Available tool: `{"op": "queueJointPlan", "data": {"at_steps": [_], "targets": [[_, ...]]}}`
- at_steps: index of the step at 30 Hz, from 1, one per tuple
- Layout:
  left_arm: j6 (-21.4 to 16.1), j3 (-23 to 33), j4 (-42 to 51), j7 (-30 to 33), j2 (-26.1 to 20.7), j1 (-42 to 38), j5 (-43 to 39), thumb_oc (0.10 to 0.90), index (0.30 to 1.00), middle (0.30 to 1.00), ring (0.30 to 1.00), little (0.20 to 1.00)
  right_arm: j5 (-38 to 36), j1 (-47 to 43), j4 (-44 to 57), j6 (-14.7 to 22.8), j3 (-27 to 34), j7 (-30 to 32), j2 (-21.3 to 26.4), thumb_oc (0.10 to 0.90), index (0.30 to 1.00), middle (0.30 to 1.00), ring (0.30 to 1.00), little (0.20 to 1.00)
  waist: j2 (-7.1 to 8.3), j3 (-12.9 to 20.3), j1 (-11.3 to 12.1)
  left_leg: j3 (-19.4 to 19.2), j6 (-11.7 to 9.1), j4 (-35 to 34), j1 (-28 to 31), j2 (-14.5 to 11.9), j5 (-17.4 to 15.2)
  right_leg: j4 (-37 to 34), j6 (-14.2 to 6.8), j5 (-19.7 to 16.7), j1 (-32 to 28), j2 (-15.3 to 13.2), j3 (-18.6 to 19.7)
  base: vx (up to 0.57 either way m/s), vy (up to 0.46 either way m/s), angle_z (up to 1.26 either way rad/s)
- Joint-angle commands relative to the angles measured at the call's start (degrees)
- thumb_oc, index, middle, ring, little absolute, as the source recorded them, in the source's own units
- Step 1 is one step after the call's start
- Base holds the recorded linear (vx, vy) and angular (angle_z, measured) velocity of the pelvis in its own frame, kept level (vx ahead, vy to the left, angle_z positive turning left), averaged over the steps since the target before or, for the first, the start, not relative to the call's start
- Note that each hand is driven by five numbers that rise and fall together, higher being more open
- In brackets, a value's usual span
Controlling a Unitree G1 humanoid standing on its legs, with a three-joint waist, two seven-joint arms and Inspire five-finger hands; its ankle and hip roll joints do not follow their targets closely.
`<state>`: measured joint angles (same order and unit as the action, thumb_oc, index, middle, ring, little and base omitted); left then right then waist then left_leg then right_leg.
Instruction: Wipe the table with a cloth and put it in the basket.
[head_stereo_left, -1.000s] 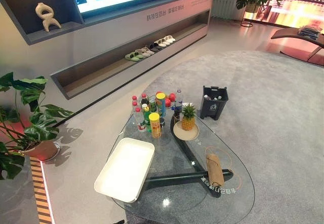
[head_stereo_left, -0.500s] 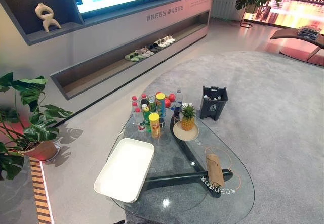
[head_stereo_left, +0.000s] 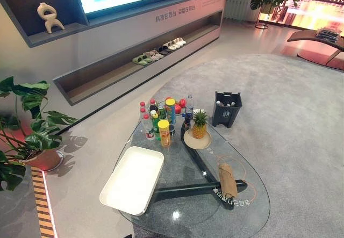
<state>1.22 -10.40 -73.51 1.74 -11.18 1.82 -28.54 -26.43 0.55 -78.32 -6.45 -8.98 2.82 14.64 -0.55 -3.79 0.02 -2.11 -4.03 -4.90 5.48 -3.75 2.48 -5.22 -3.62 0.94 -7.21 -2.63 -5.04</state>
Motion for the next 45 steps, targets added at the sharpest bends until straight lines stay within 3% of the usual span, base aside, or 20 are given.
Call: {"op": "queueJointPlan", "data": {"at_steps": [1,5,9,16,21,28,31,39,45], "targets": [[0.01,-1.48,-2.34,0.76,0.51,-3.71,-0.95,0.800,0.900,0.900,0.900,0.900,-0.67,-5.38,0.54,3.81,-0.15,3.10,0.88,0.800,0.900,0.900,0.900,0.900,1.57,-4.13,1.06,-1.46,0.59,3.72,-1.72,1.79,-4.91,1.98,-2.50,-0.95,2.79,-2.42,-2.85,-0.07,-0.021,-0.08],[-1.85,-3.08,-1.27,1.38,0.23,-5.63,-2.51,0.800,0.900,0.900,0.900,0.900,-1.85,-7.75,3.69,9.72,-1.32,6.27,1.51,0.800,0.900,0.900,0.900,0.900,1.39,-7.38,0.69,-1.24,1.01,5.18,-5.53,1.86,-4.40,3.63,-2.12,-1.30,6.91,-1.82,-1.86,-0.13,-0.007,-0.08],[-2.96,-5.42,1.29,2.85,0.20,-7.50,-5.72,0.800,0.900,0.900,0.900,0.900,-3.12,-8.66,11.06,12.83,-3.72,10.56,1.02,0.800,0.900,0.900,0.900,0.900,0.99,-11.22,-0.45,-1.04,1.68,6.42,-8.49,2.19,-3.78,6.89,-1.29,-0.50,10.42,-0.91,-1.44,-0.14,0.030,-0.01],[-5.88,-6.84,6.75,6.05,-0.32,-7.28,-9.57,0.800,0.900,0.900,0.900,0.900,-2.53,-6.91,34.18,10.15,-6.72,20.26,2.86,0.800,0.900,0.900,0.900,0.900,1.63,-16.23,-2.04,-0.18,1.86,10.29,-13.80,3.72,-3.42,11.18,-0.29,0.17,15.53,0.02,-1.31,-0.07,-0.003,0.01],[-6.47,-6.90,12.03,6.95,-1.10,-7.59,-9.96,0.800,0.900,0.900,0.900,0.900,-1.55,-8.44,45.06,8.88,-8.22,25.64,5.78,0.800,0.900,0.900,0.900,0.900,1.31,-19.47,-2.15,0.01,1.51,13.90,-19.17,4.67,-3.19,13.40,0.29,-0.38,20.33,-0.16,-1.55,-0.07,0.023,0.03],[-7.67,-7.27,15.23,7.76,-1.81,-8.98,-12.46,0.800,0.900,0.900,0.900,0.900,0.20,-11.20,53.49,10.77,-8.40,33.71,7.44,0.800,0.900,0.900,0.900,0.900,0.83,-22.72,-2.43,-0.10,1.50,17.24,-24.58,5.35,-3.28,16.16,0.48,-0.65,25.83,-0.24,-1.18,-0.04,0.015,0.00],[-7.96,-7.63,16.68,7.73,-1.67,-9.67,-12.62,0.800,0.900,0.900,0.900,0.900,6.89,-12.72,58.17,12.18,-7.86,39.44,7.97,0.800,0.900,0.900,0.900,0.900,0.39,-24.73,-2.77,-0.73,1.74,18.40,-27.26,5.62,-3.38,17.33,0.32,-0.83,28.68,-0.44,-1.03,-0.04,0.034,0.03],[-7.64,-8.57,17.39,7.89,-1.60,-9.97,-13.67,0.800,0.900,0.900,0.900,0.900,13.10,-15.31,66.83,10.71,-7.59,46.89,9.77,0.800,0.900,0.900,0.900,0.900,-0.11,-26.00,-3.37,-1.11,1.85,20.22,-32.27,5.92,-3.28,19.30,0.13,-1.03,33.99,-0.73,-0.74,0.00,0.007,-0.02],[-7.13,-9.22,18.43,8.52,-1.63,-9.91,-13.91,0.800,0.900,0.900,0.900,0.900,19.59,-17.99,70.96,7.22,-7.17,51.37,11.78,0.800,0.900,0.900,0.900,0.900,-0.48,-26.00,-3.32,-1.09,1.93,20.80,-35.84,6.16,-3.01,19.79,-0.01,-1.49,37.65,-0.80,-0.55,0.00,0.000,0.00]]}}
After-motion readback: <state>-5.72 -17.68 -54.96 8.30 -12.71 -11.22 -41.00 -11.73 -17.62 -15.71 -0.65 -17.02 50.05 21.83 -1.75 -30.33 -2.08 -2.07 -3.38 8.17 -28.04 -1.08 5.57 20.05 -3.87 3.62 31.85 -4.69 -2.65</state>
